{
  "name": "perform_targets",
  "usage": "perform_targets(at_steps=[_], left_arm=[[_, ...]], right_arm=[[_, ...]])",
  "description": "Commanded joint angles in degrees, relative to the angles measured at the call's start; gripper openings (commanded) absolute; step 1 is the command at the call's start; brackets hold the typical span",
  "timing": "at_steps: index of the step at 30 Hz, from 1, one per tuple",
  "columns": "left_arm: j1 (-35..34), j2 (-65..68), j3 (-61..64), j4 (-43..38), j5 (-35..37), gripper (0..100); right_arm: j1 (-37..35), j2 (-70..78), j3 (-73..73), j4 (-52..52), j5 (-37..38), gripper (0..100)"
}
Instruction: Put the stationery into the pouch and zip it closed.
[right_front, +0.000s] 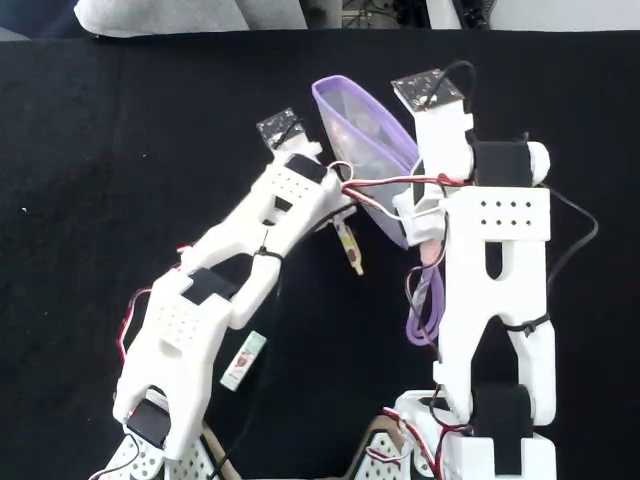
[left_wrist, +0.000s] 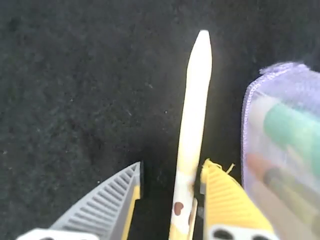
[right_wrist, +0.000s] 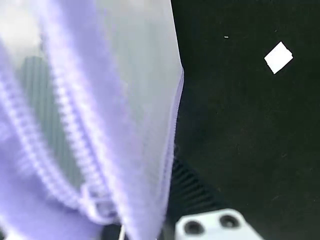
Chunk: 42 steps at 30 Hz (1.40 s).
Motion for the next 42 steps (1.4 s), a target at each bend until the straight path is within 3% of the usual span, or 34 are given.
perform_targets(at_steps=[1, 4, 8, 16, 20, 27, 36, 42], left_arm=[[-0.66, -0.62, -2.42, -0.62, 0.26, 20], [-0.84, -0.26, -2.42, -0.70, 0.35, 18], [-1.27, 2.02, -3.12, -1.05, -0.09, 7], [-1.27, 2.64, -5.32, -0.44, -4.04, 6], [-3.12, 2.46, -9.54, 4.75, -4.04, 6], [-11.03, 2.46, -23.69, 18.37, -4.75, 3], [-18.15, 2.46, -51.38, 31.03, -22.15, 3], [-19.74, 2.90, -77.32, 40.26, -27.34, 3]], right_arm=[[-0.62, -1.80, -0.40, -0.18, -0.62, 1.1], [-0.62, -1.80, -0.40, -0.18, -0.62, 1.1], [-0.53, -1.80, -0.31, -0.18, -0.62, 1.1], [-0.53, -1.80, -0.31, -0.18, -0.62, 1.1], [-0.53, -1.80, -0.31, -0.18, -0.62, 1.1], [-0.62, -1.80, -0.22, -0.18, -0.62, 1.1], [-0.70, -1.80, -0.22, -0.18, -0.62, 1.1], [-0.70, -1.80, -0.22, -0.18, -0.62, 1.1]])
